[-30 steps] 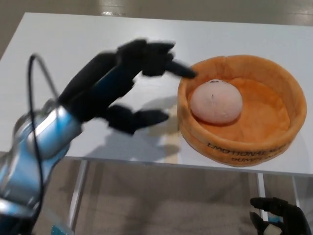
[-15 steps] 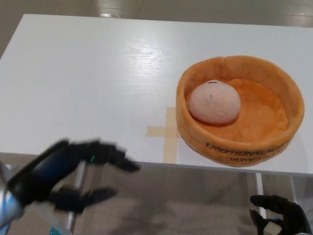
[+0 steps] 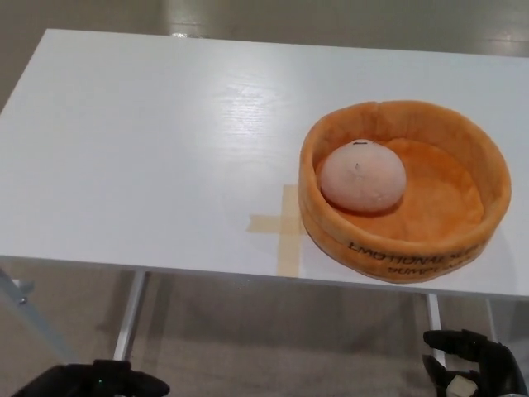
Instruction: Use the left hand to pick up the pink round toy on the left and place it inside the orange plate on the desk.
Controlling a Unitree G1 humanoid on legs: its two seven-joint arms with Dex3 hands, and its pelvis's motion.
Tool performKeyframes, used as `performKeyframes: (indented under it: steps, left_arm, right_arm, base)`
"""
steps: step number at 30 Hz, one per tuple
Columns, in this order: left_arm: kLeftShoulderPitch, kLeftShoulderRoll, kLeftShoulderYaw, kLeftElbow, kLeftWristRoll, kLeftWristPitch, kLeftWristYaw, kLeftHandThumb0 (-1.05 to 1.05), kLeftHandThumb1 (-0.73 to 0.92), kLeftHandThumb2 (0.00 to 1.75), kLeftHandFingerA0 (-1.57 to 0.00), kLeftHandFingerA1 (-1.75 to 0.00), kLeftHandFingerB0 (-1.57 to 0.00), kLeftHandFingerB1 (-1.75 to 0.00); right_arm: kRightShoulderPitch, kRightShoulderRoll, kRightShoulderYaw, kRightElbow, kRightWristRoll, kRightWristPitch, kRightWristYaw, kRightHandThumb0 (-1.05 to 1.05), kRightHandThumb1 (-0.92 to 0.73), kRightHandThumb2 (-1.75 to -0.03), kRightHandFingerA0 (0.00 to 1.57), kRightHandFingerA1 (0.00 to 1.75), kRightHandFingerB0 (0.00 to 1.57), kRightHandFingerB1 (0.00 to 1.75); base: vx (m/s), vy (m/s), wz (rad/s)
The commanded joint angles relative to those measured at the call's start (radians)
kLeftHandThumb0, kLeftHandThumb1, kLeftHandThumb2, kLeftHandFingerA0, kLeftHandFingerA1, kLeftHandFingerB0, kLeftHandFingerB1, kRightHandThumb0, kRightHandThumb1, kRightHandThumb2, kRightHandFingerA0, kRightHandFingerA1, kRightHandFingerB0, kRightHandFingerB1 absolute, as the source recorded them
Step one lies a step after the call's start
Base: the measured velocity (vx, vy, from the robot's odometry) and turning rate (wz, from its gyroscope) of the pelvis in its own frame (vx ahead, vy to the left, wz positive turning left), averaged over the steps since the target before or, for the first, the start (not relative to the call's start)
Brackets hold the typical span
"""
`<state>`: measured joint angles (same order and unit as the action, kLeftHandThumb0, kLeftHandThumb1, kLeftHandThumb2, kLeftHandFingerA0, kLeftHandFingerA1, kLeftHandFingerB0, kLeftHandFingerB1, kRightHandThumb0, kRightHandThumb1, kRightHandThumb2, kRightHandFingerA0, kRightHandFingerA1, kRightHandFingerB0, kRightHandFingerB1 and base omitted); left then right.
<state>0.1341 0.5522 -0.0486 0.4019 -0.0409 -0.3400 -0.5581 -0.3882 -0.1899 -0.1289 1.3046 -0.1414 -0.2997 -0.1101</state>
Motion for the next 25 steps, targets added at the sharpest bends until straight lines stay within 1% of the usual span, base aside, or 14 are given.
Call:
performKeyframes:
  steps: [1,2,3,4,5,6,7,8,10,11,12,17,22,25]
  left_arm:
    - [-0.185,-0.085,-0.095,0.426,0.279,0.002,0.411,-0.01,0.75,0.62,-0.55,-0.42,-0.54,-0.38]
    - [-0.185,-0.085,-0.095,0.426,0.279,0.002,0.411,-0.01,0.75,0.62,-0.55,-0.42,-0.54,-0.38]
    - [-0.236,-0.112,-0.095,0.498,0.267,0.024,0.445,-0.07,0.7,0.61,-0.56,-0.43,-0.52,-0.37]
    - [-0.263,-0.131,-0.084,0.533,0.244,0.043,0.447,-0.12,0.65,0.61,-0.56,-0.44,-0.49,-0.37]
    - [-0.293,-0.149,-0.074,0.578,0.221,0.056,0.449,-0.12,0.65,0.61,-0.56,-0.44,-0.49,-0.37]
    - [-0.314,-0.165,-0.05,0.613,0.184,0.074,0.436,-0.11,0.66,0.61,-0.51,-0.44,-0.49,-0.37]
    - [-0.328,-0.175,-0.035,0.639,0.159,0.082,0.427,-0.11,0.66,0.61,-0.51,-0.44,-0.49,-0.37]
    - [-0.351,-0.188,-0.009,0.678,0.125,0.1,0.419,-0.12,0.66,0.61,-0.47,-0.43,-0.44,-0.36]
    - [-0.378,-0.201,0.015,0.724,0.096,0.113,0.414,-0.12,0.66,0.61,-0.47,-0.43,-0.44,-0.36]
    - [-0.386,-0.203,0.02,0.739,0.092,0.115,0.42,-0.15,0.64,0.62,-0.46,-0.43,-0.42,-0.36]
    - [-0.394,-0.204,0.023,0.76,0.097,0.109,0.439,-0.14,0.61,0.61,-0.5,-0.44,-0.44,-0.37]
    - [-0.419,-0.211,0.035,0.813,0.11,0.09,0.468,-0.14,0.6,0.61,-0.5,-0.44,-0.44,-0.37]
    - [-0.434,-0.216,0.048,0.853,0.114,0.073,0.471,-0.14,0.61,0.61,-0.48,-0.43,-0.43,-0.36]
    - [-0.434,-0.216,0.047,0.862,0.123,0.066,0.476,-0.15,0.59,0.61,-0.5,-0.43,-0.43,-0.37]
  right_arm:
    - [0.02,-0.012,-0.003,0.01,0.014,0.014,0.016,-0.36,-0.6,-0.57,0.59,0.59,0.64,0.53]
    - [0.02,-0.012,-0.003,0.01,0.014,0.014,0.016,-0.36,-0.6,-0.57,0.59,0.59,0.64,0.53]
    - [0.02,-0.012,-0.004,0.011,0.015,0.016,0.019,-0.37,-0.61,-0.57,0.59,0.59,0.64,0.51]
    - [0.02,-0.01,-0.007,0.011,0.018,0.014,0.02,-0.36,-0.6,-0.57,0.59,0.6,0.65,0.53]
    - [0.022,-0.007,-0.01,0.011,0.021,0.011,0.02,-0.36,-0.6,-0.57,0.59,0.6,0.65,0.53]
    - [0.024,-0.006,-0.006,0.011,0.016,0.008,0.017,-0.37,-0.6,-0.57,0.6,0.6,0.65,0.53]
    - [0.026,-0.006,-0.002,0.011,0.012,0.007,0.014,-0.37,-0.6,-0.57,0.6,0.6,0.65,0.53]
    - [0.028,-0.005,-0.002,0.011,0.012,0.006,0.014,-0.36,-0.6,-0.57,0.6,0.62,0.65,0.53]
    - [0.029,-0.003,-0.004,0.011,0.014,0.006,0.015,-0.36,-0.6,-0.57,0.6,0.62,0.65,0.53]
    - [0.03,-0.003,-0.004,0.012,0.015,0.006,0.016,-0.37,-0.6,-0.57,0.58,0.61,0.65,0.54]
    - [0.03,-0.002,-0.004,0.011,0.015,0.007,0.017,-0.36,-0.61,-0.57,0.57,0.58,0.64,0.52]
    - [0.019,-0.004,-0.006,0.009,0.017,0.019,0.015,-0.35,-0.62,-0.58,0.55,0.55,0.64,0.52]
    - [0.017,-0.01,-0.004,0.008,0.016,0.015,0.024,-0.36,-0.62,-0.58,0.55,0.56,0.63,0.52]
    - [0.019,-0.009,-0.002,0.008,0.014,0.017,0.02,-0.37,-0.61,-0.57,0.59,0.59,0.64,0.51]
  base:
    - [0.0,0.0,0.0]
    - [0.0,0.0,0.0]
    - [0.0,0.0,0.0]
    - [0.0,0.0,0.0]
    - [0.0,0.0,0.0]
    - [0.0,0.0,0.0]
    - [0.0,0.0,0.0]
    - [0.0,0.0,0.0]
    - [0.0,0.0,0.0]
    - [0.0,0.0,0.0]
    - [0.0,0.0,0.0]
    - [0.0,0.0,0.0]
    - [0.0,0.0,0.0]
    - [0.0,0.0,0.0]
